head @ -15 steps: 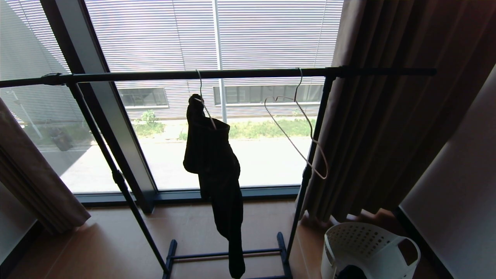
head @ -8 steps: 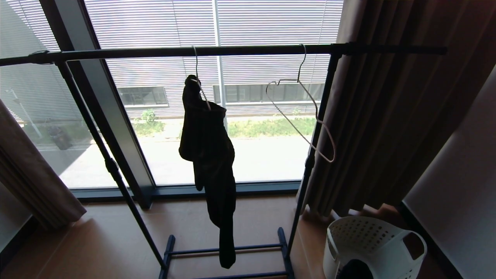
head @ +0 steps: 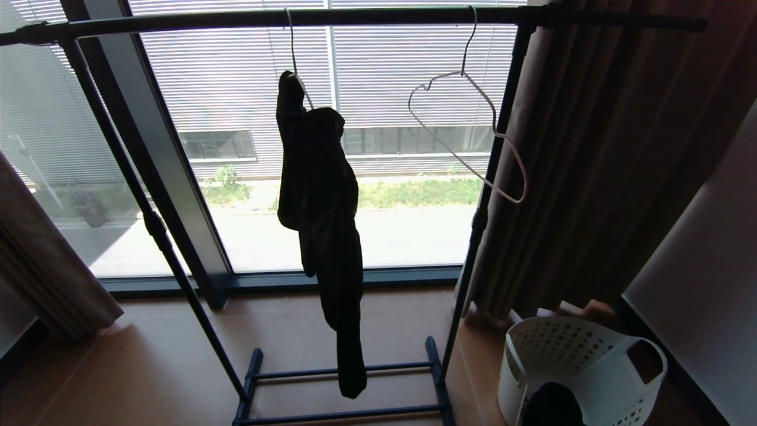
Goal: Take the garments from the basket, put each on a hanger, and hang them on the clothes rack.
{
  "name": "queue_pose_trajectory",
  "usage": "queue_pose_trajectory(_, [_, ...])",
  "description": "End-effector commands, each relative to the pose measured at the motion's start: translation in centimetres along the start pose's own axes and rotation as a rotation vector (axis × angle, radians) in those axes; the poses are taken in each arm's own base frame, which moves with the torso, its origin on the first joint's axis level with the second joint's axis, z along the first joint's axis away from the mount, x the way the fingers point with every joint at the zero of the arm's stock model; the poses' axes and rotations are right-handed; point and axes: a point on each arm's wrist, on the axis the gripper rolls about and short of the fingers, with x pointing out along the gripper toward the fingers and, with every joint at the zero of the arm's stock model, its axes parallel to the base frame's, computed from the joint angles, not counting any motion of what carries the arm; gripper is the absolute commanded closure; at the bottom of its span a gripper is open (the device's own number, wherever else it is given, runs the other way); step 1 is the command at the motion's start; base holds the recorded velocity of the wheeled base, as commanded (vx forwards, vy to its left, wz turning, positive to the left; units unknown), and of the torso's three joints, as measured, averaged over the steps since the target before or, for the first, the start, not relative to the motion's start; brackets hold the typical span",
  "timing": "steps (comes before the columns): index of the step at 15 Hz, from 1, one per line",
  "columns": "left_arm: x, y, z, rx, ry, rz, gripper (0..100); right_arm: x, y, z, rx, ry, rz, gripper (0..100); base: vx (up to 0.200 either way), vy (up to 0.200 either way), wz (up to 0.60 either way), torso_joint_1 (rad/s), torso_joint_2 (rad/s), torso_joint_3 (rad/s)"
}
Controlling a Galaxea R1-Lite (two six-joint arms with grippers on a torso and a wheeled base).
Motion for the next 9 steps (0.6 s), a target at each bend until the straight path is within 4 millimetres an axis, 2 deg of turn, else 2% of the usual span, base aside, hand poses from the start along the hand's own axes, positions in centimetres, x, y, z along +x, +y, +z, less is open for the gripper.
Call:
queue_pose_trajectory(1, [0.0,0.0,0.0,0.0,0.0,0.0,0,0.0,0.0,-0.01,0.0,0.0,0.0,0,0.0,0.0,0.0,-0.144,0.5,0.354])
queue_pose_trajectory(9, [0.0,0.0,0.0,0.0,0.0,0.0,0,0.0,0.0,0.01,0.0,-0.002,0.002,0,0.0,0.0,0.0,-0.102,0.48,0.367])
